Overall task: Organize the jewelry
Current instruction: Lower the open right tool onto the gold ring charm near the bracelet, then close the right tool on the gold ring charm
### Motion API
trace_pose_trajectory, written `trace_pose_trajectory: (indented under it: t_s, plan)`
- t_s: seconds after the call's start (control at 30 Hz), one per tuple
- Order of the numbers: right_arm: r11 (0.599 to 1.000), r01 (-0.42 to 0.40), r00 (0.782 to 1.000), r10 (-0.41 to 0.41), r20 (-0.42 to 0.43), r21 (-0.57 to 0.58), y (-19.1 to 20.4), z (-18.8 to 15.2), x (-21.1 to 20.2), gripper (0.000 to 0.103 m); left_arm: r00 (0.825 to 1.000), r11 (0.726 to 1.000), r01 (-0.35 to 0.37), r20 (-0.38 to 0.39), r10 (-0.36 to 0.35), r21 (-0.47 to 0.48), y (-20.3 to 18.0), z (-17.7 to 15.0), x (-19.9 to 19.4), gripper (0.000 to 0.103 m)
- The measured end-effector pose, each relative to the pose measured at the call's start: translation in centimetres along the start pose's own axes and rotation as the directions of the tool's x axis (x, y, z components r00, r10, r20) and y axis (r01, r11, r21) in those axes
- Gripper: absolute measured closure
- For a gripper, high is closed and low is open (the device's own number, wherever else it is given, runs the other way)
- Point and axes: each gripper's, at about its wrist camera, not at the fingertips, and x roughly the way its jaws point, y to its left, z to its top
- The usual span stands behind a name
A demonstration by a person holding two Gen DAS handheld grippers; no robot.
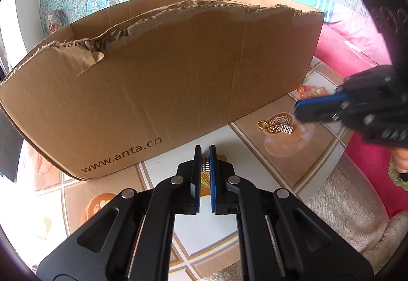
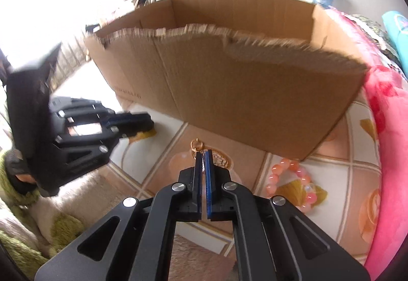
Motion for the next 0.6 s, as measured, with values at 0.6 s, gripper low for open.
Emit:
trace_pose_trajectory:
  t_s: [0.6]
  plan:
    - [0.999, 0.044, 0.998, -0.044, -0.044, -0.005, 0.1, 0.4, 3.7, 0.081, 0.999, 0.999, 0.037, 0.013, -0.037, -0.018, 1.0, -0.5, -2.1, 0.082]
